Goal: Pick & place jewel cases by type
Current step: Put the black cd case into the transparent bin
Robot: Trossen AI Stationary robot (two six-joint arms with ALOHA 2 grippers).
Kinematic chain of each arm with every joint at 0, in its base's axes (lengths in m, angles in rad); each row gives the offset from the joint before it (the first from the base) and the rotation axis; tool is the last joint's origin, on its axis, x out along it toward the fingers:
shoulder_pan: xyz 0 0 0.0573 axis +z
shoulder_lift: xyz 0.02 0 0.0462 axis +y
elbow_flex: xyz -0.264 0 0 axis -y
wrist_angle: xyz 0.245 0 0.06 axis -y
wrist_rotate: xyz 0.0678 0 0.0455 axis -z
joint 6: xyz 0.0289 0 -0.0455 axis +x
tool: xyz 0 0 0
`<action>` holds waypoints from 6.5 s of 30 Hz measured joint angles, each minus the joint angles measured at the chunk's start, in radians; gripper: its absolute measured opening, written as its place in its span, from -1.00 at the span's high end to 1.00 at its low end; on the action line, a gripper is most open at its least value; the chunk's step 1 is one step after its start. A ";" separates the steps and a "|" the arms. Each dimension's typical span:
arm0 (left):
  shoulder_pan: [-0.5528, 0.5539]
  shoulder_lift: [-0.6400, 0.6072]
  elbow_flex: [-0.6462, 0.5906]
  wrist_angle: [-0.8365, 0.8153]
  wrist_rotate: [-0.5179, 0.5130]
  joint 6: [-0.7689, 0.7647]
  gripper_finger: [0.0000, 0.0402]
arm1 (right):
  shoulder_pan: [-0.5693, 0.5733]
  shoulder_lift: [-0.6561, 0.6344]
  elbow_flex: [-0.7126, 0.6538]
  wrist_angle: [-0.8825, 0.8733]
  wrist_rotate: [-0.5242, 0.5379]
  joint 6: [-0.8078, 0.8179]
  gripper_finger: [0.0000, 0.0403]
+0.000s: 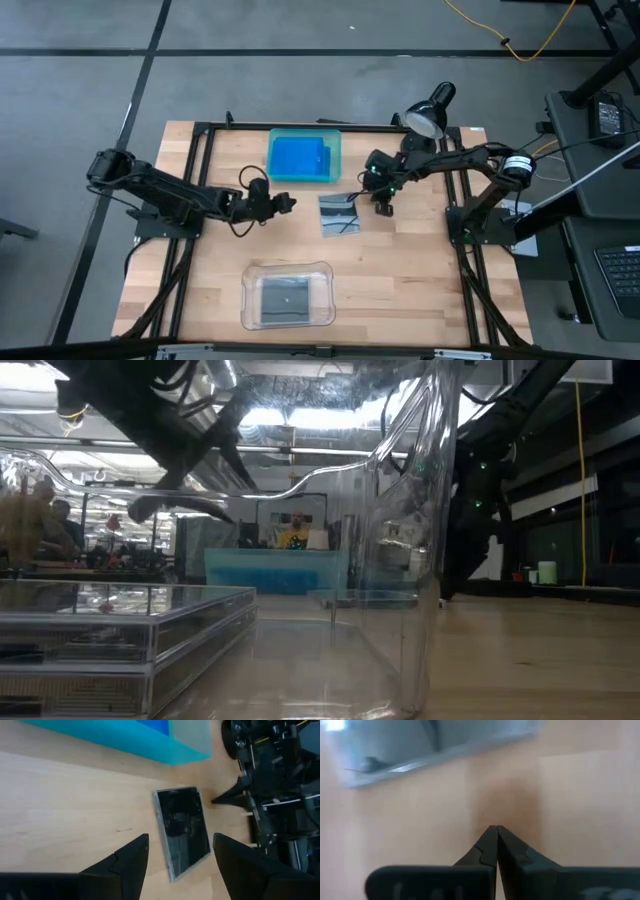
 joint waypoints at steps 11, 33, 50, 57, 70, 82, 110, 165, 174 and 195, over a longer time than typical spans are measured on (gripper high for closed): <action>0.040 0.161 0.000 0.084 0.205 0.044 -0.06 | 0.079 0.002 -0.003 0.100 -0.099 0.059 0.95; 0.099 0.212 0.000 0.224 0.307 0.201 -0.04 | 0.129 0.035 -0.001 0.132 -0.077 0.172 0.95; 0.128 0.219 0.000 0.188 0.304 0.217 -0.04 | 0.165 0.156 0.118 0.194 -0.075 0.162 0.95; 0.167 0.286 0.001 0.230 0.372 0.217 -0.03 | 0.179 0.202 0.145 0.199 -0.109 0.184 0.95; 0.185 0.492 0.005 0.504 0.455 0.187 -0.02 | 0.183 0.205 0.143 0.214 -0.121 0.189 0.95; 0.187 0.469 0.022 0.500 0.414 0.224 -0.02 | 0.183 0.205 0.142 0.213 -0.124 0.170 0.95; 0.188 0.419 0.026 0.671 0.347 0.269 0.08 | 0.184 0.205 0.140 0.175 -0.146 0.129 0.95; 0.031 0.246 0.033 0.380 0.254 0.182 0.92 | 0.166 -0.046 0.003 0.122 -0.055 0.110 0.95; -0.106 -0.043 0.033 0.229 -0.067 0.431 0.92 | 0.158 -0.159 -0.052 0.198 -0.059 0.163 0.95; -0.462 -0.270 0.275 0.229 -0.192 1.707 0.92 | 0.285 -0.161 -0.051 0.627 -0.166 0.705 0.95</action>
